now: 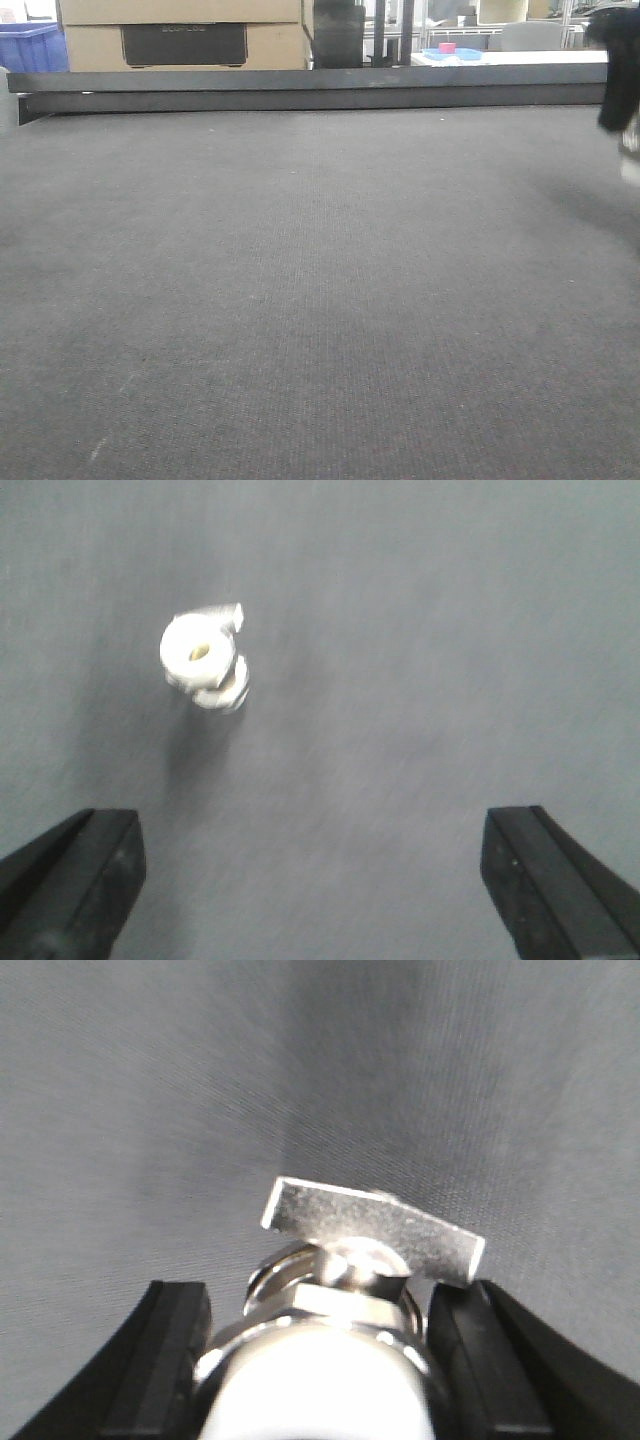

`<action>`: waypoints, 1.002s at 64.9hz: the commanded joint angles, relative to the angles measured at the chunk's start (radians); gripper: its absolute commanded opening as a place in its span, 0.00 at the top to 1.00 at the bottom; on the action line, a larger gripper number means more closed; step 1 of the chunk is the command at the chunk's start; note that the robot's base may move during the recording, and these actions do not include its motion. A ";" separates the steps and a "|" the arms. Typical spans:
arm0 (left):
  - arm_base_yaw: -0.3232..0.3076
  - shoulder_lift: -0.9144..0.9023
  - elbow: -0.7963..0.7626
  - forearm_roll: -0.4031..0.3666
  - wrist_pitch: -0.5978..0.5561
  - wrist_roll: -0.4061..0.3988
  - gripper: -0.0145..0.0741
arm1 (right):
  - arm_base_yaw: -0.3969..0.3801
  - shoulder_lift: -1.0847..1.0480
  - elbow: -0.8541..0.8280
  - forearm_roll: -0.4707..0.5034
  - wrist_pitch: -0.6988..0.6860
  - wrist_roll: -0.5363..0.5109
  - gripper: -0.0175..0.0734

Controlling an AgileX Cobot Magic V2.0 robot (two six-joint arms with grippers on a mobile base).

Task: Place valve from conveyor to right shelf box
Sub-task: 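Close the left gripper around the other silver valve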

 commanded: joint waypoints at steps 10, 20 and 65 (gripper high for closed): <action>0.118 0.167 -0.137 -0.002 0.041 0.135 0.18 | -0.001 -0.200 0.123 0.094 -0.079 -0.001 0.98; 0.186 0.292 -0.206 -0.009 0.041 0.180 0.18 | -0.001 -0.254 0.187 0.107 -0.099 -0.001 0.98; 0.199 0.664 -0.303 -0.110 0.010 0.251 0.18 | 0.001 -0.263 0.207 0.107 -0.124 -0.001 0.98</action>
